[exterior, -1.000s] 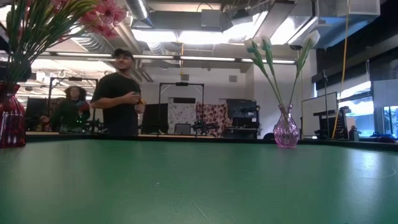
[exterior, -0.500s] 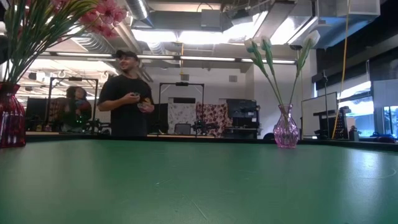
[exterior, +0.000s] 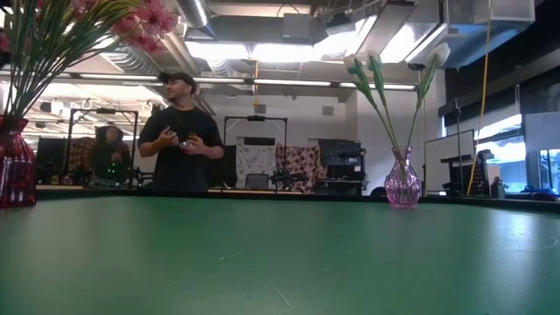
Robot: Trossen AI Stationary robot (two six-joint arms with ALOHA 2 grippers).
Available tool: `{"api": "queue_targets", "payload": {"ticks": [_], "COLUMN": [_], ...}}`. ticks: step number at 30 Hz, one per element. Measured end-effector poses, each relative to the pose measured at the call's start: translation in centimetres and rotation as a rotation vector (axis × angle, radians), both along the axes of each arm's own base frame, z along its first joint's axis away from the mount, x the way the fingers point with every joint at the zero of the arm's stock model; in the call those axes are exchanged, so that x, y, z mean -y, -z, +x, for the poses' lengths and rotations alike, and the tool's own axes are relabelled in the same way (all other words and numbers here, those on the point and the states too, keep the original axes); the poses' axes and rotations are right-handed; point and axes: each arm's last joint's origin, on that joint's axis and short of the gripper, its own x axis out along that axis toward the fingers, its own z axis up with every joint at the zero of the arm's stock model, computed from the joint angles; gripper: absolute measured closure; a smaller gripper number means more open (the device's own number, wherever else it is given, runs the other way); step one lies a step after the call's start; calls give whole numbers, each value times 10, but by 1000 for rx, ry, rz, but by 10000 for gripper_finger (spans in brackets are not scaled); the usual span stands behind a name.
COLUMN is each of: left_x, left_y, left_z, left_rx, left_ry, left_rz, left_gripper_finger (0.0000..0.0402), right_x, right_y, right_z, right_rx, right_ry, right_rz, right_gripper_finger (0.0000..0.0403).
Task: Sort flowers into vase by color
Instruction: Put the blue flower into the transparent vase
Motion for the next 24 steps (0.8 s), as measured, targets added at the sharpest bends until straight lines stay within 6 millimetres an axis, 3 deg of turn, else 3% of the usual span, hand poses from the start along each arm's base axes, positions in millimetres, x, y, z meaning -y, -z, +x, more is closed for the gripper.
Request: {"api": "queue_targets", "payload": {"ticks": [6,16,24], "left_x": [3,4,4], "left_y": [-21,-14,-4], "left_z": [24,62,88], "left_rx": [-1,-58,-109], "left_ry": [-168,-385,-585], "left_rz": [-24,-84,-121], "left_gripper_finger": [387,383,383], "right_x": [-17,-41,-44], "right_y": [21,69,52], "right_z": [24,87,92], "right_rx": [-30,70,304], "right_ry": [-144,-272,-337], "right_rz": [59,99,157], "right_gripper_finger": [184,184,184]}}
